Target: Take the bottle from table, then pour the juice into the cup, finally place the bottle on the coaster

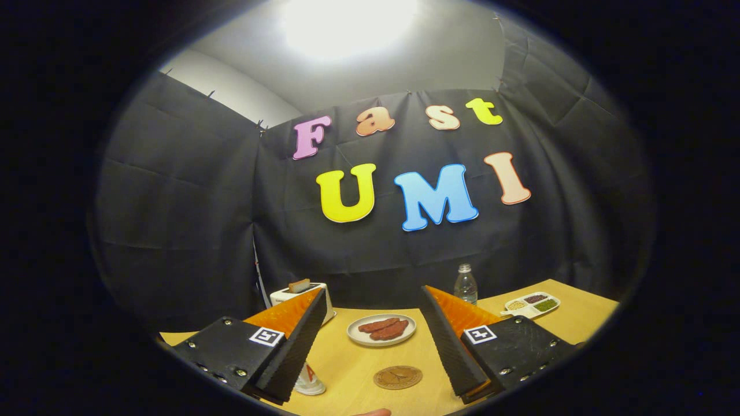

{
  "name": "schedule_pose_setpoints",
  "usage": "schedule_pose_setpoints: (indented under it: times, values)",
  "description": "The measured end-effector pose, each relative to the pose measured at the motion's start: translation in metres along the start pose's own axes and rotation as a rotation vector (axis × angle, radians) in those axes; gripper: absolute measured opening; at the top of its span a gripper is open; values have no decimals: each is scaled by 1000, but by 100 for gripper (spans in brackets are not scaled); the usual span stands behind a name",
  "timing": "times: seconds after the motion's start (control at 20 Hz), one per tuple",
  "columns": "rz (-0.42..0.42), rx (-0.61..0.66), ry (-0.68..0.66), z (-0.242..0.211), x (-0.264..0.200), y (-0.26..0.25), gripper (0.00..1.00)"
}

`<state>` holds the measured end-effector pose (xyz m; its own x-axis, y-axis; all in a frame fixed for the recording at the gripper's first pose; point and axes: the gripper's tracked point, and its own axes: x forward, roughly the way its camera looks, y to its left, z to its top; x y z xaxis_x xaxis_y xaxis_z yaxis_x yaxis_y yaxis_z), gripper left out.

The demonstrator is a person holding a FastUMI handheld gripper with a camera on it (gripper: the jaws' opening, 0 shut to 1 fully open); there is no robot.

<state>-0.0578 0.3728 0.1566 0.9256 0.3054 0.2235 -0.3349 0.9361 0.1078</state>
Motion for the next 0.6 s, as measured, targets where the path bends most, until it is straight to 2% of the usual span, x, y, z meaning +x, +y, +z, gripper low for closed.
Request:
schedule_pose_setpoints:
  times: [0.25, 0.6]
  values:
    - [62, -10, 34, -38, 6, 47, 97]
    - [123, -48, 159, -109, 22, 96, 97]
